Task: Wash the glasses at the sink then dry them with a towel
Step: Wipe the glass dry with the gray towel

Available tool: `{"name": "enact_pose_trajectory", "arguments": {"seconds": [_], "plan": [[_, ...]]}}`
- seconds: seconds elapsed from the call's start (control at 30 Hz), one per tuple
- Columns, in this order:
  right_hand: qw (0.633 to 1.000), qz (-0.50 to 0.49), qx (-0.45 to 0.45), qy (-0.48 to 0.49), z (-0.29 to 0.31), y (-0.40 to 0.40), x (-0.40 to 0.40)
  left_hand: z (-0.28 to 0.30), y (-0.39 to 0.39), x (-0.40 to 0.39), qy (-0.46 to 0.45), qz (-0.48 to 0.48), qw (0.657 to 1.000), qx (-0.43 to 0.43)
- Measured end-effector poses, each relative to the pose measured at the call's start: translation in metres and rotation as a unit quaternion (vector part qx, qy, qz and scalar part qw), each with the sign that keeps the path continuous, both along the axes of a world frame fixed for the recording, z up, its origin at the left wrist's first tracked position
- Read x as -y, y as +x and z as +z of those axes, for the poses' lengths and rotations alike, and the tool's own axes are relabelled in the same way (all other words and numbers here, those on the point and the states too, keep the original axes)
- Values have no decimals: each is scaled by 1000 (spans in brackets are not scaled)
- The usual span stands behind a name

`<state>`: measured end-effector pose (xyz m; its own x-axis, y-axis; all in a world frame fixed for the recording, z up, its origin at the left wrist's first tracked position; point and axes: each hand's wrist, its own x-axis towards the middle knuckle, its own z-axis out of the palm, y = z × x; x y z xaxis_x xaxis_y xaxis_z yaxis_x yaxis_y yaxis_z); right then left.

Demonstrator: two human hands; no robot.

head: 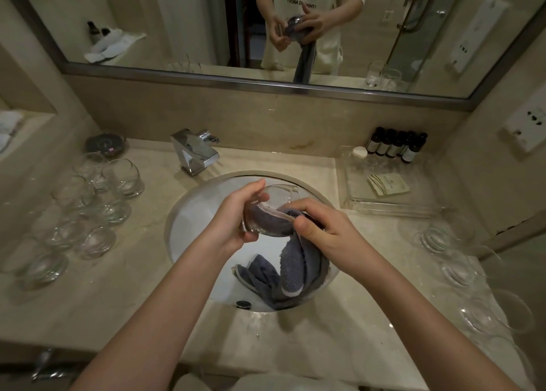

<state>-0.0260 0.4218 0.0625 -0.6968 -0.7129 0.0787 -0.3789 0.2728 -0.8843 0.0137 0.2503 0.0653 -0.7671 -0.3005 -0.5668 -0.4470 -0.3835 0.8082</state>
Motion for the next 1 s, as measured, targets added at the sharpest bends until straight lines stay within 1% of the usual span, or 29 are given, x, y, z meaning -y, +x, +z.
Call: {"name": "enact_pose_trajectory", "arguments": {"seconds": [0.1, 0.17, 0.23, 0.33, 0.4, 0.47, 0.5, 0.53, 0.57, 0.63, 0.67, 0.7, 0.73, 0.77, 0.8, 0.83, 0.87, 0.9, 0.93, 0.97, 1.0], "plan": [[998, 39, 31, 36, 1, -3, -4, 1, -1, 0, 10, 17, 1000, 1], [996, 61, 31, 61, -1, -3, -4, 2, -3, -3, -2, 19, 1000, -8], [995, 64, 20, 75, -4, -1, 1, 4, -5, -6, -46, 14, 999, -21], [996, 47, 25, 70, -10, 1, 6, 3, -6, -11, -138, -7, 989, -47], [997, 35, 46, 60, -12, 2, 8, -3, -5, -14, -188, -12, 980, -64], [995, 23, 89, 42, -14, 1, 9, -10, -3, -16, -234, -9, 967, -101], [993, 17, 116, 32, -13, 0, 9, -14, -1, -17, -264, -3, 955, -136], [988, 19, 149, 19, -11, -1, 10, -19, 1, -16, -302, 6, 935, -183], [981, 23, 191, -1, -9, -1, 8, -24, 3, -15, -349, 11, 907, -237], [954, 30, 295, -52, -6, 0, 6, -33, 6, -9, -433, -6, 836, -335], [943, 29, 326, -65, -9, 1, 5, -36, 6, -7, -449, -18, 817, -361], [937, 18, 339, -77, -14, 2, 5, -37, 6, -6, -443, -28, 817, -368], [937, 9, 338, -86, -17, 4, 6, -34, 4, -4, -419, -36, 835, -355], [938, -2, 334, -98, -19, 7, 7, -29, 2, -3, -382, -47, 866, -321], [946, -16, 307, -105, -20, 10, 7, -20, -1, -2, -334, -63, 903, -265], [962, -32, 254, -95, -23, 11, 8, -12, -2, 1, -291, -97, 932, -192], [979, -41, 186, -69, -25, 12, 7, -4, -4, 4, -268, -143, 946, -115], [991, -43, 122, -43, -28, 13, 7, 1, -5, 8, -265, -190, 944, -49], [996, -41, 74, -23, -31, 13, 6, 3, -6, 9, -277, -219, 936, -8], [998, -44, 52, -16, -32, 15, 6, 2, -6, 7, -293, -222, 930, 9], [998, -48, 41, -16, -32, 15, 7, 0, -7, 4, -306, -206, 930, 5]]}}
